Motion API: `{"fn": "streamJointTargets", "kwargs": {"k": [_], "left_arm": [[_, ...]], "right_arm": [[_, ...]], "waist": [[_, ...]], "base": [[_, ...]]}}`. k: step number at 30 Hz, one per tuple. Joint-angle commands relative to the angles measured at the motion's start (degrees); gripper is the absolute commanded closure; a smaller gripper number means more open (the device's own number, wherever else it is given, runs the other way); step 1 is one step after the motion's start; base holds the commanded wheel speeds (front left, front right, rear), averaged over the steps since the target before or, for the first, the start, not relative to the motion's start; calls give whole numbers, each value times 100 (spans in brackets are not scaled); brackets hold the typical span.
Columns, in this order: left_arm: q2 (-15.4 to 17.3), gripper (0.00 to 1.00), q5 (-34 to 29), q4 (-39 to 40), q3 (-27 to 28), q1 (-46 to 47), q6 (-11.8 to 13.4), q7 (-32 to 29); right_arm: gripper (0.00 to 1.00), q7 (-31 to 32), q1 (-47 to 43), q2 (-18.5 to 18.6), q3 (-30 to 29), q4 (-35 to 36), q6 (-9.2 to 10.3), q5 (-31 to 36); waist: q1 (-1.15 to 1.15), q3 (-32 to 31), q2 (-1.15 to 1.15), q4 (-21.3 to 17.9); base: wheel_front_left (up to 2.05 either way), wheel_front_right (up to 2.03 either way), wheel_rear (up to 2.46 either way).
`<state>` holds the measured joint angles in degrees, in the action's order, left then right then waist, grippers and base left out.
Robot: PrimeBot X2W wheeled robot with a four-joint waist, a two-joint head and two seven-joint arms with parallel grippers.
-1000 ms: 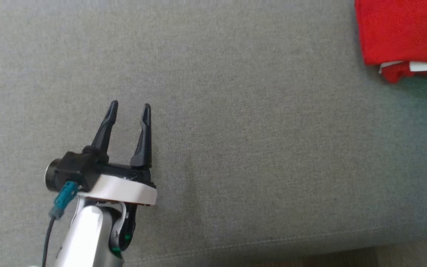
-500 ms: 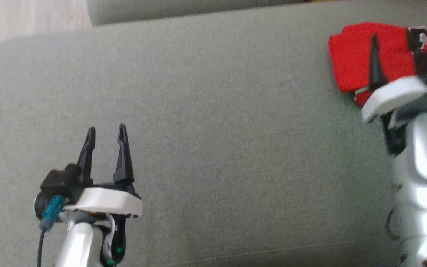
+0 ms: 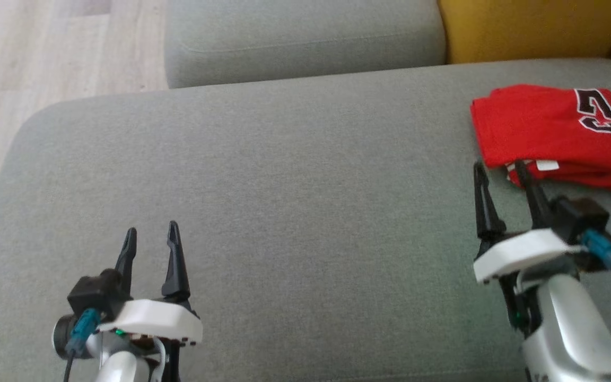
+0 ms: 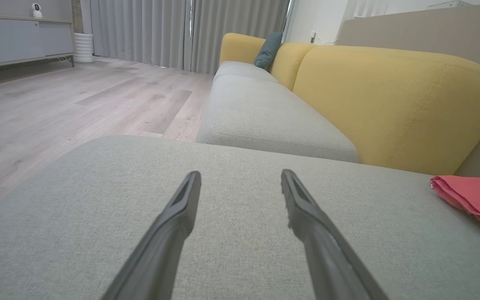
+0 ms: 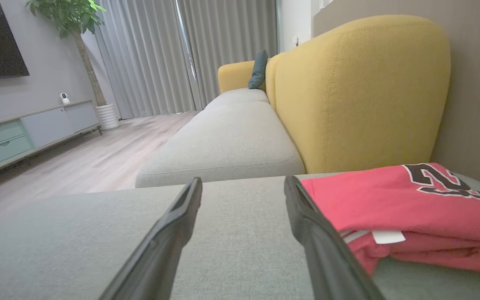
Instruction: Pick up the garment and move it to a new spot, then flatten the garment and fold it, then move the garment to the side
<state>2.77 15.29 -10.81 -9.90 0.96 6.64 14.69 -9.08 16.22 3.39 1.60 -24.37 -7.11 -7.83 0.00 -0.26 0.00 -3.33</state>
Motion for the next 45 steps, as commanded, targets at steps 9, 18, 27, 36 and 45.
{"fn": "streamJointTargets", "kwargs": {"k": [9, 18, 27, 36, 45], "left_arm": [[10, 0, -16, 86, 119, 79, -11, 31], [10, 0, -11, -39, 5, 36, -38, 31], [10, 0, 27, -183, -102, 62, -57, 30], [0, 100, 5, -452, -281, -101, -61, -2], [2, 100, 290, -859, -212, -293, -109, -83]], "right_arm": [[0, -107, -639, -50, 366, 572, -37, -283], [0, -117, -883, -51, 538, 546, -37, -347], [0, -115, -887, -51, 537, 573, -37, -336], [100, -50, -1019, -45, 398, 397, 0, -331], [100, 17, -1265, -53, 355, -6, 0, -630]], "waist": [[0, -143, 0, 239], [0, -154, 0, 246], [0, -146, 0, 244], [0, -144, 0, 255], [0, -136, 0, 258]], "base": [[0, 0, 0], [0, 0, 0], [0, 0, 0], [0, 0, 0], [0, 0, 0]]}}
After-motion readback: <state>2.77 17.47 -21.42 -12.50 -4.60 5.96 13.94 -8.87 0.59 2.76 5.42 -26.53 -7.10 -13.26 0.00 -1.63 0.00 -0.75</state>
